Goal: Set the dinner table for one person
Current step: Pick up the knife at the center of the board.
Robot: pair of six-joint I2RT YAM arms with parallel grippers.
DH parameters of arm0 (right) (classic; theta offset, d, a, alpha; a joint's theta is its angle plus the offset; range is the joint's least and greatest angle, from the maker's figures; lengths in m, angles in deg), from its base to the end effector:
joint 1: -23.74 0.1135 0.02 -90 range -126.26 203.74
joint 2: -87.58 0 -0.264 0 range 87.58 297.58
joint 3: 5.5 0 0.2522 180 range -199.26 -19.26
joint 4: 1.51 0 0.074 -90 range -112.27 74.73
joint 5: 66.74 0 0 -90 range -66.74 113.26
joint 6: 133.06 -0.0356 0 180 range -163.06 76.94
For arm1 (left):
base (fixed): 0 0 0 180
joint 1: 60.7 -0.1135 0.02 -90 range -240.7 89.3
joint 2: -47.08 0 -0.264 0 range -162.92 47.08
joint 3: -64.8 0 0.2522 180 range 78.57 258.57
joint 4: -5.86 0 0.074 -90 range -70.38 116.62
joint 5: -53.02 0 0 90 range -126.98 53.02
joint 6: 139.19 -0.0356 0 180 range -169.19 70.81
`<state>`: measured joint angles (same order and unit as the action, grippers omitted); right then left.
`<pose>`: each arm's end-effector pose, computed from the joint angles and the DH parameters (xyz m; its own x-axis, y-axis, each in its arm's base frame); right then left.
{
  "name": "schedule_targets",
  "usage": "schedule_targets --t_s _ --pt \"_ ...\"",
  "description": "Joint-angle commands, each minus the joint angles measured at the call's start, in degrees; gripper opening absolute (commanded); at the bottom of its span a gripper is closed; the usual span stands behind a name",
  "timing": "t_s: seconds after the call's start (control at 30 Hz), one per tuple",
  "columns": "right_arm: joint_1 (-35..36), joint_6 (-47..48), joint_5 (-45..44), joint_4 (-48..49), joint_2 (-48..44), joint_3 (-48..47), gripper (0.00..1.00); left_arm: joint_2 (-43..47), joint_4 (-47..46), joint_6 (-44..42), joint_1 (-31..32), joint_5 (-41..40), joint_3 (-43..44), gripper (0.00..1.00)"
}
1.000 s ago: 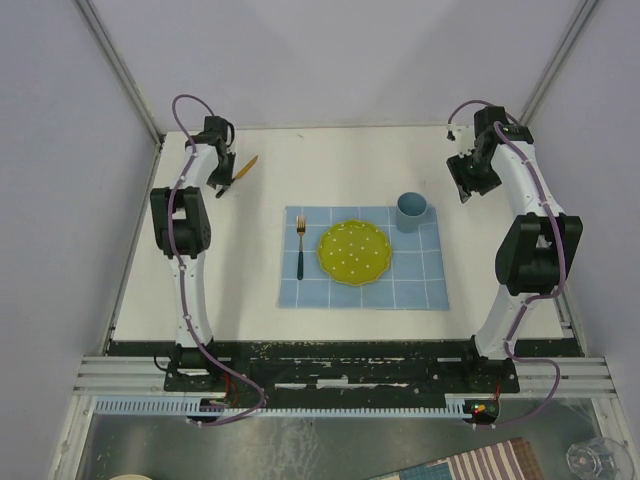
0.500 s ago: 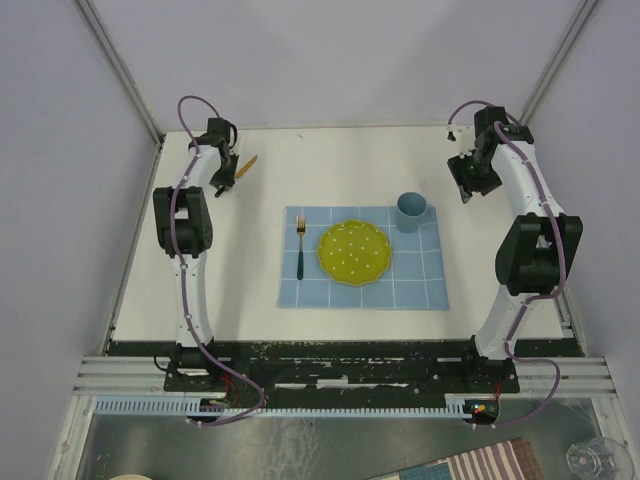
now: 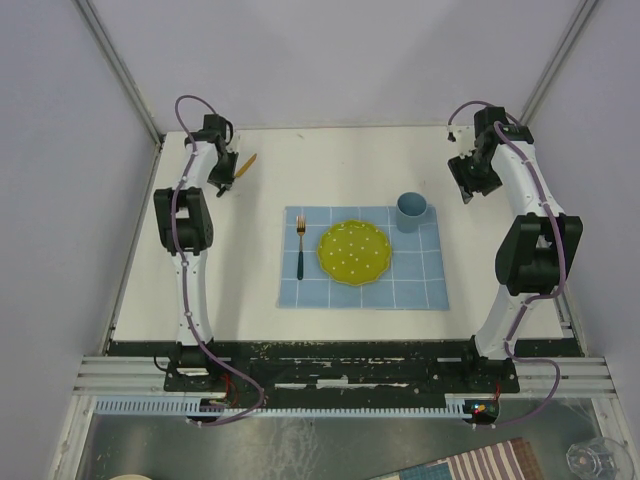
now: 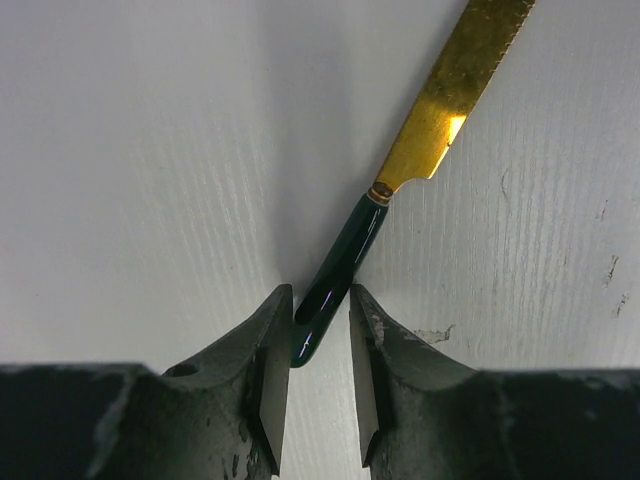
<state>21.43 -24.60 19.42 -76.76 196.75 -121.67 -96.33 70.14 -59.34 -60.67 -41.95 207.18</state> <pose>0.3972 -0.0184 0.2919 -0.9009 -0.2798 -0.3318 -0.2322 0.9566 -0.1763 0.5299 0.0028 0.1669 -0.9006 0.1760 -0.3973 0.1250 0.9806 0.1511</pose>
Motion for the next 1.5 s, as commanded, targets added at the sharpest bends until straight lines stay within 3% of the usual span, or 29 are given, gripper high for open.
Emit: schedule_targets --t_s 0.0,0.27,0.43,0.5,0.57,0.6,0.87,1.13,1.37,1.47 --pt "-0.2 1.0 -1.1 0.0 -3.3 -0.9 0.60 -3.7 9.2 -0.2 0.2 8.0 3.4 0.39" --pt "-0.2 1.6 -0.8 -0.5 -3.9 -1.1 0.61 -3.3 18.1 -4.1 0.2 8.7 4.8 0.45" --pt "-0.2 1.5 -0.7 -0.8 -3.4 -2.5 0.61 -4.1 19.4 -5.4 0.2 8.6 4.7 0.43" --pt "-0.2 1.4 -0.7 -0.8 -3.5 -2.5 0.61 -5.4 20.6 -5.6 0.2 9.4 5.6 0.30" --pt "-0.1 1.4 -0.7 -0.8 -3.7 -2.3 0.61 -6.5 21.2 -5.0 0.2 10.4 6.1 0.05" --pt "-0.1 1.3 -0.7 -0.7 -3.8 -2.2 0.61 -6.7 21.2 -4.7 0.2 11.2 6.0 0.03" --pt "-0.2 1.4 -1.7 0.0 -5.2 -0.4 0.61 -5.5 16.8 -0.7 0.2 12.4 7.4 0.03" --pt "-0.2 1.0 -2.6 0.2 -4.7 -0.7 0.60 2.2 13.6 4.7 1.2 17.6 8.9 0.03" --pt "-0.2 0.4 -3.0 1.2 -3.9 0.0 0.60 13.7 11.9 6.8 4.2 28.4 -0.7 0.03" --pt "-0.2 0.3 -3.9 1.7 -4.0 0.9 0.60 17.6 10.7 7.0 5.4 28.8 -4.0 0.03"
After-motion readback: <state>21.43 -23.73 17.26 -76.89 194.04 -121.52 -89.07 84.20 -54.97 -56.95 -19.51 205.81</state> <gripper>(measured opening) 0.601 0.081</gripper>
